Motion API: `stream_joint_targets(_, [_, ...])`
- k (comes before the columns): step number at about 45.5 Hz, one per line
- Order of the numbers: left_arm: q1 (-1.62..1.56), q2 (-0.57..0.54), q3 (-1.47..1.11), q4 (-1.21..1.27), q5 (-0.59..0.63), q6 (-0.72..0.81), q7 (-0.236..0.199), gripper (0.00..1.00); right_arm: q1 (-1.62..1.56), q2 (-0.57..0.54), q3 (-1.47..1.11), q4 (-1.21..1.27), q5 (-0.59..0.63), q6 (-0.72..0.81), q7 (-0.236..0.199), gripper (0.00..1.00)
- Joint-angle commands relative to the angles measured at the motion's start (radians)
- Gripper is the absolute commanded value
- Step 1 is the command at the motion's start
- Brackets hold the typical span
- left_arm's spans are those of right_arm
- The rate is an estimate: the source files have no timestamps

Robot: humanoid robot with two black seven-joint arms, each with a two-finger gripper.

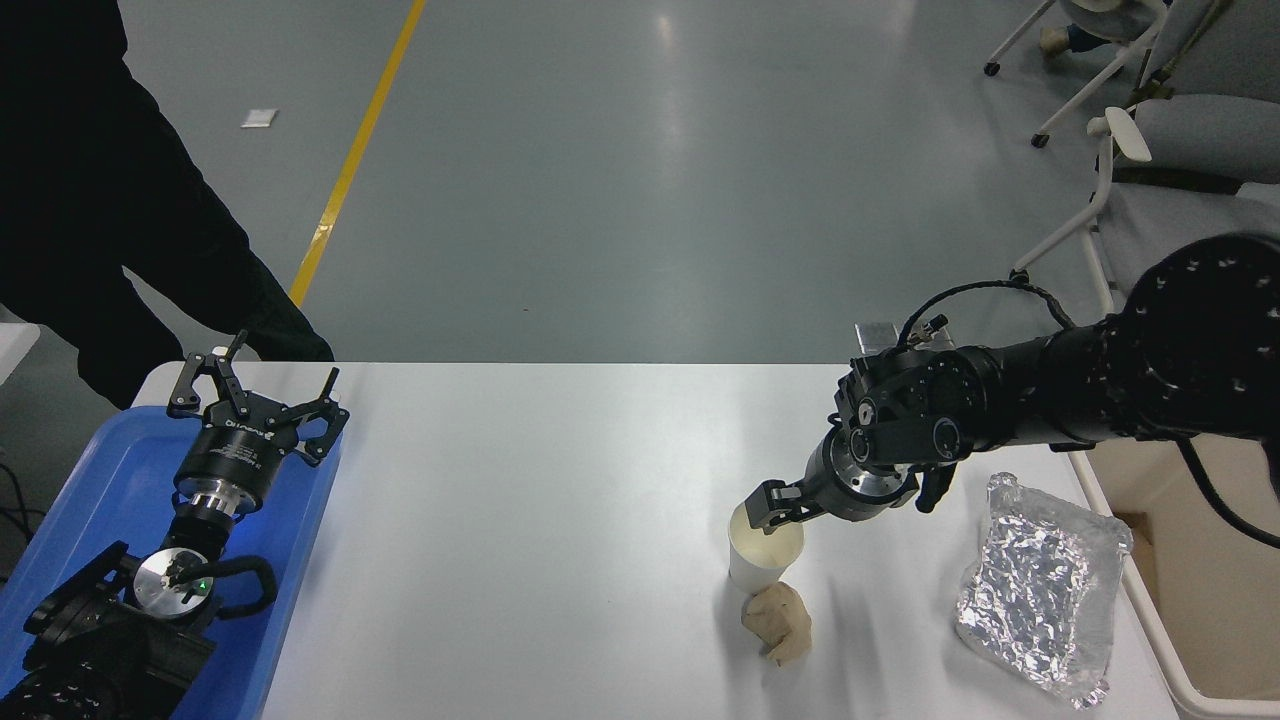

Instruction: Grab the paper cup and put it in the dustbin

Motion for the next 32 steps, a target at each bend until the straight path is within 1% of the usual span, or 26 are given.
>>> stream_joint_targets(1, [0.000,-0.001,0.000,0.000,-0.001,0.000,0.000,0.99,-0.027,0.000,-0.006,-0.021,-0.002,-0.004,0.000,0.91])
stream_joint_targets(10, [0.000,0.000,0.000,0.000,0.001,0.000,0.000,0.99,-0.038,0.000,0.008,-0.015,0.000,-0.001,0.000,0.90])
stream_joint_targets(12, [0.000,0.000,0.000,0.000,0.001,0.000,0.000,0.99,-0.041,0.000,0.008,-0.015,0.000,-0.001,0.000,0.87])
stream_joint_targets(15, [0.000,0.000,0.000,0.000,-0.001,0.000,0.000,0.99,-0.041,0.000,0.008,-0.014,0.000,0.000,0.000,0.74])
stream_joint_targets(18, [0.000,-0.001,0.000,0.000,-0.001,0.000,0.000,0.99,-0.041,0.000,0.008,-0.014,0.002,0.004,0.000,0.54])
stream_joint_targets(21, [0.000,0.000,0.000,0.000,-0.001,0.000,0.000,0.99,-0.041,0.000,0.008,-0.014,0.002,0.004,0.000,0.39])
stream_joint_targets(26, [0.000,0.000,0.000,0.000,-0.001,0.000,0.001,0.99,-0.041,0.000,0.008,-0.014,0.006,0.008,0.000,0.21])
stream_joint_targets(30, [0.000,0.000,0.000,0.000,-0.001,0.000,0.000,0.99,-0.042,0.000,0.008,-0.011,0.009,0.013,0.000,0.03])
stream_joint_targets(31, [0.000,-0.001,0.000,0.000,-0.001,0.000,0.000,0.99,-0.044,0.000,0.008,-0.006,0.009,0.014,0.000,0.00])
stream_joint_targets(32, [0.000,-0.001,0.000,0.000,-0.001,0.000,0.000,0.99,-0.044,0.000,0.008,-0.005,0.009,0.014,0.000,0.00])
